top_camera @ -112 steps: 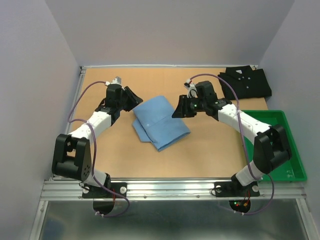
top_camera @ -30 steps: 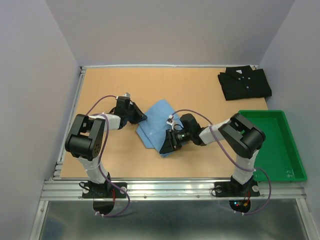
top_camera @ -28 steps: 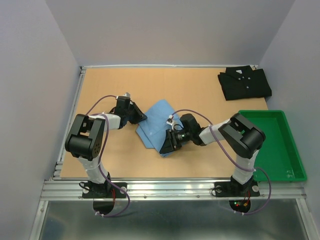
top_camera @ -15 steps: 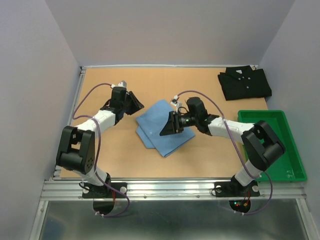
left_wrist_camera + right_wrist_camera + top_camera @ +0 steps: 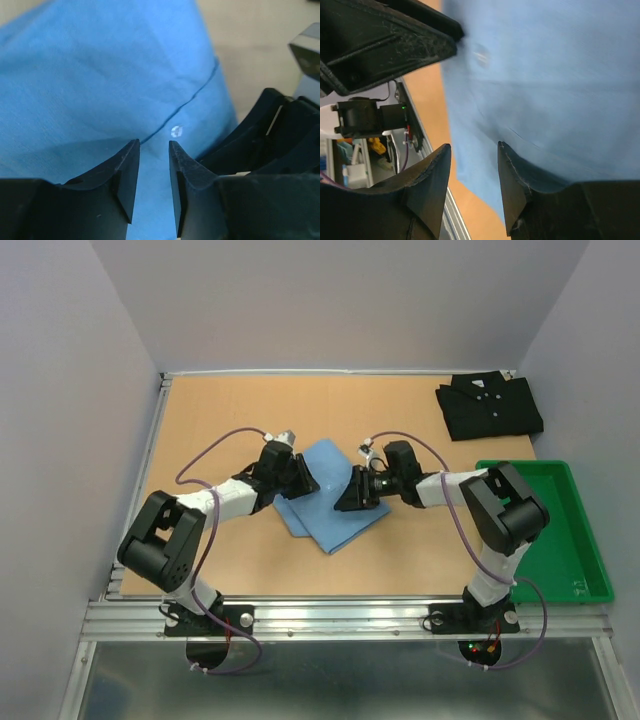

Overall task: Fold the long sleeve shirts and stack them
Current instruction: Fold the shirt

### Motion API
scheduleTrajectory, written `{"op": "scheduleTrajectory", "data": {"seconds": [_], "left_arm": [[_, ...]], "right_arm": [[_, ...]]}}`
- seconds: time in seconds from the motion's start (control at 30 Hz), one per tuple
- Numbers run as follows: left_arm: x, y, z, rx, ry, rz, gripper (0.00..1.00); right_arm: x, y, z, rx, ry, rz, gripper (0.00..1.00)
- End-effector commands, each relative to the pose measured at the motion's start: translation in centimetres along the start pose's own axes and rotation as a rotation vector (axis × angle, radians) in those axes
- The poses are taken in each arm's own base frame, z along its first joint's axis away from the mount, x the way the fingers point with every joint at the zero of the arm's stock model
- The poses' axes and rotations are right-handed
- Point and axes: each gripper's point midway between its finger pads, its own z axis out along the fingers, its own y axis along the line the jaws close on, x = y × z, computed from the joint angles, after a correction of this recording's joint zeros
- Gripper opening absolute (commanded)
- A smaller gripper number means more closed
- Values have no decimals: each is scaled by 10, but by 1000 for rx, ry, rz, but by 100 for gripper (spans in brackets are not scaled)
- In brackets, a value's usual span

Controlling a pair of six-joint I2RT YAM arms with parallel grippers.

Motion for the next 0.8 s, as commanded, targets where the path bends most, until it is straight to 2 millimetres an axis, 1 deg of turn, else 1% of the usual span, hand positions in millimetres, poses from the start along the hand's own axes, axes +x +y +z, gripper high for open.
{"op": "scheduleTrajectory", "data": {"seconds": [0.0,0.07,0.13,0.2,0.27,0.3,0.33,0.4,0.43,0.47,0.53,0.57,0.6,0.63,0.67,0.7,0.73,0.77], "left_arm": [[16,24,18,-55,4,-31,39],[25,34,25,-77,20,-38,39],[30,40,28,-95,36,-41,39],[29,39,27,-95,34,-34,39],[22,33,23,-83,16,-21,39],[18,31,20,-81,7,-16,39],[13,27,15,-77,-8,-10,39],[6,21,8,-67,-25,8,40],[1,15,1,-53,-40,14,40],[-1,11,-3,-44,-47,23,40],[-2,4,-12,-23,-59,44,40],[0,2,-14,-14,-57,53,40],[5,-1,-16,-1,-48,73,41],[9,-2,-16,3,-38,81,41],[13,-2,-16,6,-26,88,41],[19,-2,-15,6,-11,91,41],[30,-1,-12,6,17,99,41],[35,0,-11,5,34,103,41]], "right_arm": [[2,-37,-12,8,-71,45,48],[5,-53,-18,25,-80,67,47],[3,-52,-20,19,-82,59,47],[-6,-37,-24,-12,-90,37,47],[-25,-15,-30,-40,-124,-3,47],[-32,-7,-33,-46,-138,-22,47],[-45,5,-35,-59,-156,-44,47],[-60,21,-39,-79,-176,-70,47],[-68,29,-41,-89,-187,-78,47],[-80,40,-41,-108,-199,-105,47],[-89,46,-37,-124,-199,-110,48],[-98,56,-35,-140,-205,-136,48],[-99,50,-27,-141,-189,-117,48],[-100,50,-23,-146,-181,-116,48],[-105,54,-18,-155,-181,-128,48],[-105,50,-12,-153,-173,-120,48],[-103,41,-4,-152,-163,-99,48],[-102,34,2,-149,-157,-82,48]]}}
